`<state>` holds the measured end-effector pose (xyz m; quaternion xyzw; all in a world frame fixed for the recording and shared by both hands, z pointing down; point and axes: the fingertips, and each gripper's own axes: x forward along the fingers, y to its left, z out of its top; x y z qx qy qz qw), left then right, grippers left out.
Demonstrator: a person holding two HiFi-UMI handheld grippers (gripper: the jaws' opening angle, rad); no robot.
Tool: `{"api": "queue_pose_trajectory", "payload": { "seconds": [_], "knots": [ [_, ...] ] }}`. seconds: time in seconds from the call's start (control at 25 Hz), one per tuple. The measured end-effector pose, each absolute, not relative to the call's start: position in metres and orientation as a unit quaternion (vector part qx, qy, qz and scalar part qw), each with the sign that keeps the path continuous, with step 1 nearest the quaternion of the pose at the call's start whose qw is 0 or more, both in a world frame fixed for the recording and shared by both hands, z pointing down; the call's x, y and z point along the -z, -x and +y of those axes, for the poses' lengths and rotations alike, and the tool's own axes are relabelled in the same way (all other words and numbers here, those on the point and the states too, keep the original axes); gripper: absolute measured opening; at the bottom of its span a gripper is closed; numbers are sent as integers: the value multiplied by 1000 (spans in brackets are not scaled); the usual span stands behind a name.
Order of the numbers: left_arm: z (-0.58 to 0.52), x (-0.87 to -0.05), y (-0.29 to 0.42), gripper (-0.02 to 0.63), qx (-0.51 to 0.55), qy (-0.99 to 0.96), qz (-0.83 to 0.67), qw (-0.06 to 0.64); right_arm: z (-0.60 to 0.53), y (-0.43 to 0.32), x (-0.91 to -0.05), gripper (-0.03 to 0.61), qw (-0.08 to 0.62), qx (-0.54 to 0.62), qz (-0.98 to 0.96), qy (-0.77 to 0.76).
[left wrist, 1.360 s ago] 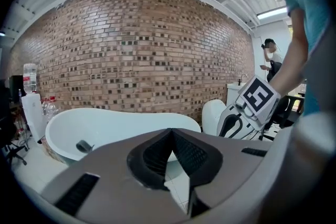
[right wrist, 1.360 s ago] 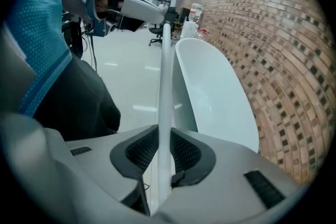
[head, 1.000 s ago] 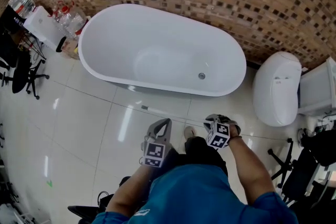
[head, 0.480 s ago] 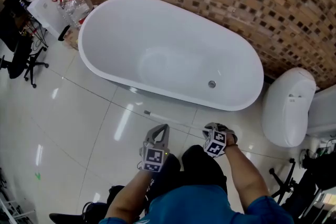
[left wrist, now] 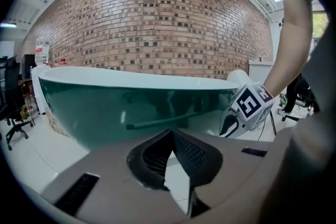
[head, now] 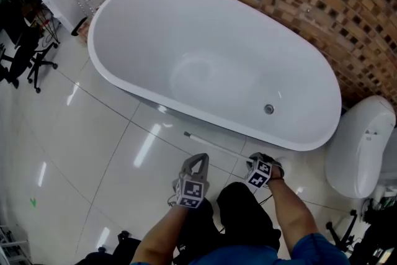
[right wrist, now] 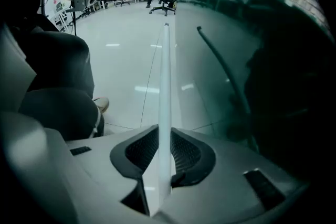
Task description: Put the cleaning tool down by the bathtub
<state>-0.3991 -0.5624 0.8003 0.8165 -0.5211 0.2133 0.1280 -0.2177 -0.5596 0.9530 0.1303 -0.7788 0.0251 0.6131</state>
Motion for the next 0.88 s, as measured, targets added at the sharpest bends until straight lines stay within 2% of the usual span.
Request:
{"api": "queue_pose_trajectory", "payload": {
  "seconds": [0.48,0.88],
  "knots": [
    [-581,-950,459,0,-194,-784,-572,143,-598,255,-1142,89,632,-6,-764,-129],
    [-585,-946,459,0,-157,-801,-562,133,-631,248,-1251,89,666,-15,-737,-118]
  ]
}}
